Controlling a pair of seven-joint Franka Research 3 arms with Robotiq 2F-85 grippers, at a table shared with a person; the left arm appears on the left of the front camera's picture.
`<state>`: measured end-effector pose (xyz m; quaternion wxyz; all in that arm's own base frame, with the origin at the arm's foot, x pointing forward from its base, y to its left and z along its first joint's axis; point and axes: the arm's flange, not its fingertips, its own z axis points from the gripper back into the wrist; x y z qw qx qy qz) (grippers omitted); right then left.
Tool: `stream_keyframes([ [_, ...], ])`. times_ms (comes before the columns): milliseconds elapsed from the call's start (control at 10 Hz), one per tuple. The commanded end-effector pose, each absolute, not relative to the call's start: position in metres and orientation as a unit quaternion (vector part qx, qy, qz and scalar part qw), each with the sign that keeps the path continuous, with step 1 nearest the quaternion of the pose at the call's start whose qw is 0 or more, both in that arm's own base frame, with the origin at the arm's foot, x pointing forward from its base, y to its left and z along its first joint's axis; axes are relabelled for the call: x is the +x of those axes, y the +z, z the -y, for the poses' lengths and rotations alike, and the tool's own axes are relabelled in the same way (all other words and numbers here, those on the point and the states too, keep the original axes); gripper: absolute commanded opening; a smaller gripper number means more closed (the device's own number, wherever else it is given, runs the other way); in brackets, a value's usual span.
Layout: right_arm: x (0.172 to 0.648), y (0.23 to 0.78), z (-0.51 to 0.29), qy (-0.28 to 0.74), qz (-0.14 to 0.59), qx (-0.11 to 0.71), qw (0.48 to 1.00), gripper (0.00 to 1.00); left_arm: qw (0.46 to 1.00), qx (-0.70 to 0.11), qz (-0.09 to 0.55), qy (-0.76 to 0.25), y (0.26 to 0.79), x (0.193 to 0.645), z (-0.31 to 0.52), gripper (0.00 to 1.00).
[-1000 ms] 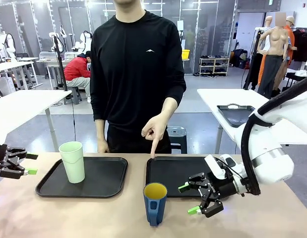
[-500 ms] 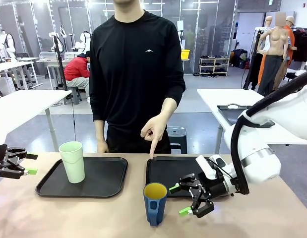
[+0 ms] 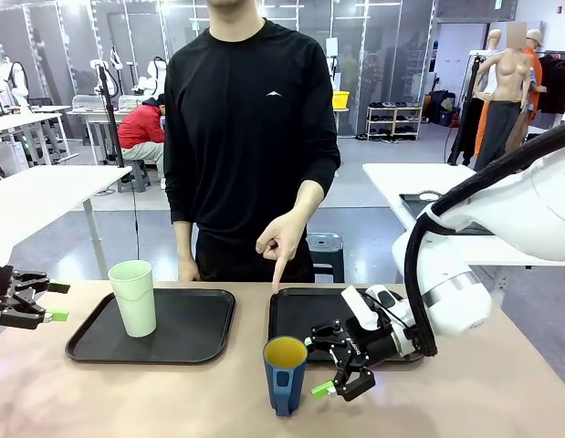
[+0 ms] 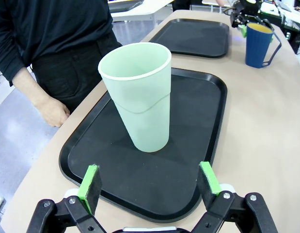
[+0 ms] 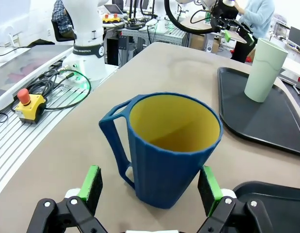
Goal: Sort and store the cups by type.
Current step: Pick up the Handle plastic cup and place it into the empty Flat Tray.
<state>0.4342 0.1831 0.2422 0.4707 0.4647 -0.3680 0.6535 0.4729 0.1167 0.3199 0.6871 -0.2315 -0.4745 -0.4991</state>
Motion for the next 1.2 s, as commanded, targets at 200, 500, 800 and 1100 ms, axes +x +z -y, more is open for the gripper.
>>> stream_keyframes([
  [200, 0.441, 0.237, -0.206, 0.655, 0.369, 0.466, 0.467, 1.0, 0.681, -0.232, 0.482, -0.5, 0.319, 0.474, -0.117, 1.0],
  [500, 0.446, 0.234, -0.214, 0.653, 0.369, 0.468, 0.468, 1.0, 0.681, -0.232, 0.482, -0.5, 0.319, 0.474, -0.117, 1.0],
  [800, 0.452, 0.229, -0.221, 0.647, 0.373, 0.478, 0.462, 1.0, 0.681, -0.232, 0.482, -0.5, 0.319, 0.474, -0.117, 1.0],
  [1100, 0.457, 0.226, -0.228, 0.644, 0.377, 0.487, 0.454, 1.0, 0.681, -0.232, 0.482, -0.5, 0.319, 0.474, -0.117, 1.0],
])
